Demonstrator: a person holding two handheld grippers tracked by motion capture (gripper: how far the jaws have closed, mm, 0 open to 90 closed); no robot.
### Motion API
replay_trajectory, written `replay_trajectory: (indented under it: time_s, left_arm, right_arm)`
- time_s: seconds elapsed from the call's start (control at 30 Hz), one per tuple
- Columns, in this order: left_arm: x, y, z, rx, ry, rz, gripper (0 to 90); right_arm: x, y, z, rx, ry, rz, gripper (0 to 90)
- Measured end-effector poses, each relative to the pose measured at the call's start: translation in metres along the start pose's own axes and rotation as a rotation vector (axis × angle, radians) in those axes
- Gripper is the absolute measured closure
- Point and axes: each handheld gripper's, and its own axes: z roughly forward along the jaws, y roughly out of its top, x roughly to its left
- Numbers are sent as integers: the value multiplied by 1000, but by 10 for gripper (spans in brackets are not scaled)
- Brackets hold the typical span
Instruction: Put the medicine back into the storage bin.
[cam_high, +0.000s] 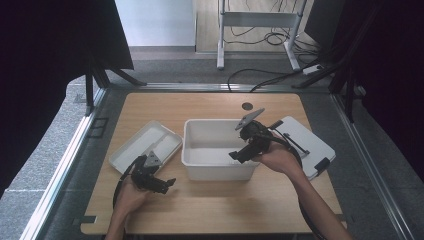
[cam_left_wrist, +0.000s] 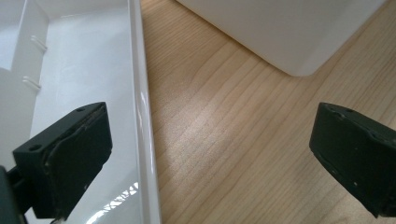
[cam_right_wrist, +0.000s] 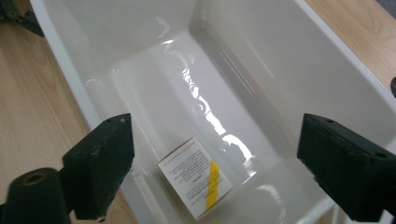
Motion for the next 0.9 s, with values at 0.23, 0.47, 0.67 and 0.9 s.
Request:
replay_trajectory:
  time_s: [0.23, 0.47, 0.67, 0.9]
  left_arm:
    - [4, -1, -3, 0, 8, -14, 0]
    - [6, -1, -6, 5, 7, -22, 0]
    - [9, -2, -6, 3, 6, -41, 0]
    - [11, -1, -8, 0, 5, -49, 0]
  right_arm:
    - [0, -24, -22, -42, -13, 20, 37]
    - [1, -48, -40, -80, -26, 37, 39]
    - [-4, -76, -52, -101, -55, 61, 43]
    - [-5, -107, -47, -112, -90, 85, 43]
